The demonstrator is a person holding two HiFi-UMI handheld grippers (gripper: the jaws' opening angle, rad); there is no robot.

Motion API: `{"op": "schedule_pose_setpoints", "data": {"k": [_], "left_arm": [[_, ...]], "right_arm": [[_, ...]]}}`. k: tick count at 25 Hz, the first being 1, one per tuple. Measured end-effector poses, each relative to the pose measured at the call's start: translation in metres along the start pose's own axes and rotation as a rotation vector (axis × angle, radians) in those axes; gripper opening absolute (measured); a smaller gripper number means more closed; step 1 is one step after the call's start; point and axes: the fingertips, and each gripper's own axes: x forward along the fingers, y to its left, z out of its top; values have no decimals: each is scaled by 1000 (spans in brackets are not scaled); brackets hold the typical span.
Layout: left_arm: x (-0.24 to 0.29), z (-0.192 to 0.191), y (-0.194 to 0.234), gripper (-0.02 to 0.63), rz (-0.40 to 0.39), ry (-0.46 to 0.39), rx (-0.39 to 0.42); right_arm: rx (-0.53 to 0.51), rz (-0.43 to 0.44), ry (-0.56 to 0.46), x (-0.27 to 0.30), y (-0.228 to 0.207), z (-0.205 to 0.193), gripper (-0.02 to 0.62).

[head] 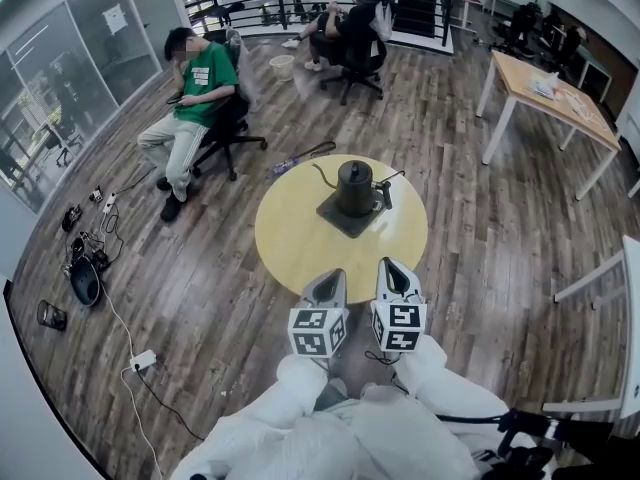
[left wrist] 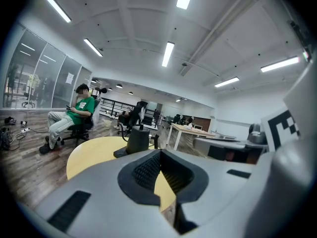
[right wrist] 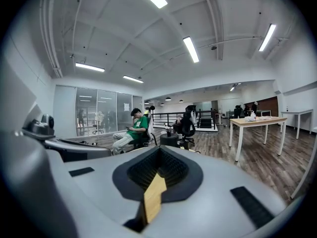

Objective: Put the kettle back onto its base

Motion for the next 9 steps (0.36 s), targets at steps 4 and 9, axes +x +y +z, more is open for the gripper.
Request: {"op": "schedule_pose_setpoints", "data": {"k": [4,9], "left_arm": [[-1,2,-1,2,9,-2,-4],[-4,-6,-4,2,11,13,-13]], "right_arm": [[-6,-3,10,-4,-6,0,12],[-4,-7,13,-11,-9,-3,12]]}}
